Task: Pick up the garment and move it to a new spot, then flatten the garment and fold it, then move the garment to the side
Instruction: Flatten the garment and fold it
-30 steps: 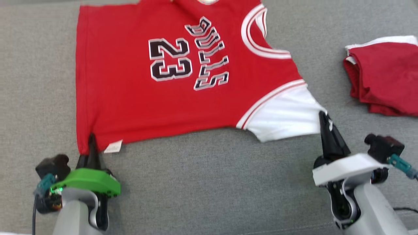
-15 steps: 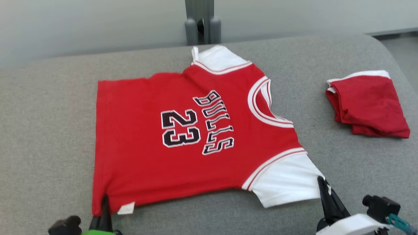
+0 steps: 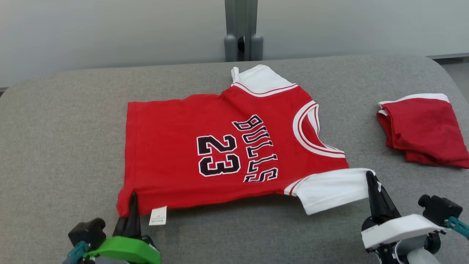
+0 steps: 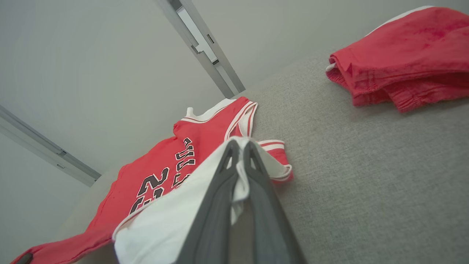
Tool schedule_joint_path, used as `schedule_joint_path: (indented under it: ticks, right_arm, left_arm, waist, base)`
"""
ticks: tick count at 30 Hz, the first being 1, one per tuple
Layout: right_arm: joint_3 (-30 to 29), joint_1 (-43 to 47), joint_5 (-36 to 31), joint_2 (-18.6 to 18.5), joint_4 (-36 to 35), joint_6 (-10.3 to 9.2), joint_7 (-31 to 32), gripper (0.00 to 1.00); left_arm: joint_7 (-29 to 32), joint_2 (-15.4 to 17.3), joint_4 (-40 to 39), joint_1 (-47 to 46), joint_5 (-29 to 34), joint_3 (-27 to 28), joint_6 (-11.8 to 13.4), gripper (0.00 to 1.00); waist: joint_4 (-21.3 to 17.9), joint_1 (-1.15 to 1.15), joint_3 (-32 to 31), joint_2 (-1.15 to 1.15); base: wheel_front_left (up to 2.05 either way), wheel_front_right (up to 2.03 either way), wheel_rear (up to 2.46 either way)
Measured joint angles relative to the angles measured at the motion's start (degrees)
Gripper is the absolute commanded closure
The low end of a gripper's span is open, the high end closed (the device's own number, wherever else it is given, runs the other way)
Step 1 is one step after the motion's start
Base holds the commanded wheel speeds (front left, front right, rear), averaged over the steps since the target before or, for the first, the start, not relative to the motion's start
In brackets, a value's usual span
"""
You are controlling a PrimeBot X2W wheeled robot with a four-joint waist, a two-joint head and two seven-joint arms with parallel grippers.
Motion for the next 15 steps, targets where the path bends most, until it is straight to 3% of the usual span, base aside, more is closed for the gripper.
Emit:
schedule_joint_path:
  ticks: [8, 15]
  right_arm:
    - [1.56, -11.34, -0.85, -0.22, 9.09, -0.04, 0.0, 1.0]
    - [1.75, -20.08, -1.56, 0.87, 14.84, -0.04, -0.01, 1.0]
  left_arm:
    - [0.0, 0.0, 6.1, -9.98, -1.1, -5.27, 2.72, 1.0]
    - [0.0, 0.0, 10.38, -15.62, -1.16, -5.97, 6.15, 1.0]
  waist:
    - [1.05, 0.0, 4.25, 0.0]
    - [1.66, 0.0, 8.77, 0.0]
  base:
    - [0.0, 0.0, 0.0]
    - [0.0, 0.0, 0.0]
